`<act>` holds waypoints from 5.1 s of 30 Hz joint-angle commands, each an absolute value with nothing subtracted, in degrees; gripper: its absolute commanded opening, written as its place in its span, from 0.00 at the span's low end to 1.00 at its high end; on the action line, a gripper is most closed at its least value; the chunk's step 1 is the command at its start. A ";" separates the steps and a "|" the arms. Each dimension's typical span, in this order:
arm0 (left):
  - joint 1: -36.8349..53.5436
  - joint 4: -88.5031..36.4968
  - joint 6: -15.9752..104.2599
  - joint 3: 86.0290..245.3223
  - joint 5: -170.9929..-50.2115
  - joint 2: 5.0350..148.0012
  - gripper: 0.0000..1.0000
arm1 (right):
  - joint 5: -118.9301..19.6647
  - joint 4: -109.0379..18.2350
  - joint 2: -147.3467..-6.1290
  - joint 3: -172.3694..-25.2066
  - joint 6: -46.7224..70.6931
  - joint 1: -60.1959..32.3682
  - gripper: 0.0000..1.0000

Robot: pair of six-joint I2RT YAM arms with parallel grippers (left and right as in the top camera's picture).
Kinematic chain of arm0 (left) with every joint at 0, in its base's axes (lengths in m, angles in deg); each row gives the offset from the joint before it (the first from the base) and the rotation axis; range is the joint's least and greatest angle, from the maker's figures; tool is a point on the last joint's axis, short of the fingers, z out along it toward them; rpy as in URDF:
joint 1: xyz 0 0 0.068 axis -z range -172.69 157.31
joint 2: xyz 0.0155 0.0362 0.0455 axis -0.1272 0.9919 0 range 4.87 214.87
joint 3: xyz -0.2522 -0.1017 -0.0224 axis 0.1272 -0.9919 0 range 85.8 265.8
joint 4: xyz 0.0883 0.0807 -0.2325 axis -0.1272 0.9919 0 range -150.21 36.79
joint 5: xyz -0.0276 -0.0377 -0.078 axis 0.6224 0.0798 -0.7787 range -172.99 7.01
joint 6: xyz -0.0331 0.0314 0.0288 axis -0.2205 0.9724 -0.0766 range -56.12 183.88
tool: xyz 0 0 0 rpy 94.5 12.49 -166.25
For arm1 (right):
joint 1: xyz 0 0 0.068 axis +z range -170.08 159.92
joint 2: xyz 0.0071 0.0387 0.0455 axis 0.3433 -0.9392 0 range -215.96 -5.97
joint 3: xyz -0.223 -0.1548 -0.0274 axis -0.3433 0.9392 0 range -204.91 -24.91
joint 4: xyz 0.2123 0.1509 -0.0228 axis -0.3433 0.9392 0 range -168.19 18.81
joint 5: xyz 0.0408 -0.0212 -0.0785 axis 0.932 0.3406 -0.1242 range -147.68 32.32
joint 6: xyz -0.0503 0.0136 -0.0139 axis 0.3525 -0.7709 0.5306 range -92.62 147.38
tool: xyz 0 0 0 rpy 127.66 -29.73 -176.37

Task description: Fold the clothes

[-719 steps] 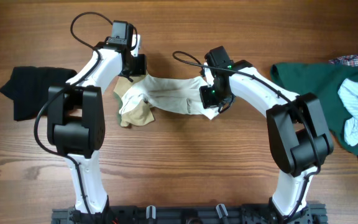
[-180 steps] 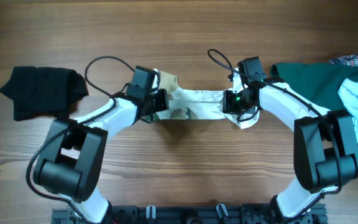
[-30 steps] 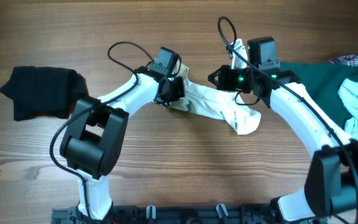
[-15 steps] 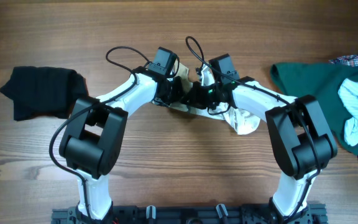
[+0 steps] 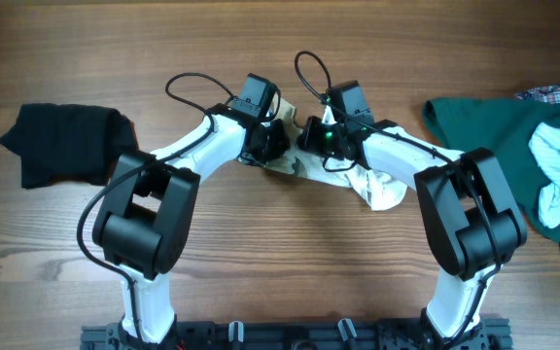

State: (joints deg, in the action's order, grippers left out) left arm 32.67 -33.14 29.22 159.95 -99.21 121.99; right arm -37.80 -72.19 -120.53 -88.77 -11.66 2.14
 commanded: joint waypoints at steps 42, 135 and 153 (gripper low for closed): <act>33.06 -29.86 29.12 158.51 -98.38 122.58 0.06 | -31.57 -100.01 -133.80 -92.81 -17.76 1.86 0.04; 26.33 -36.77 54.73 150.20 -82.34 111.96 0.04 | -38.76 -58.55 -113.36 -86.06 11.09 -1.42 0.04; 23.77 -51.50 54.47 151.75 -78.34 114.39 0.04 | -44.90 -50.11 -113.51 -85.03 12.42 -1.95 0.04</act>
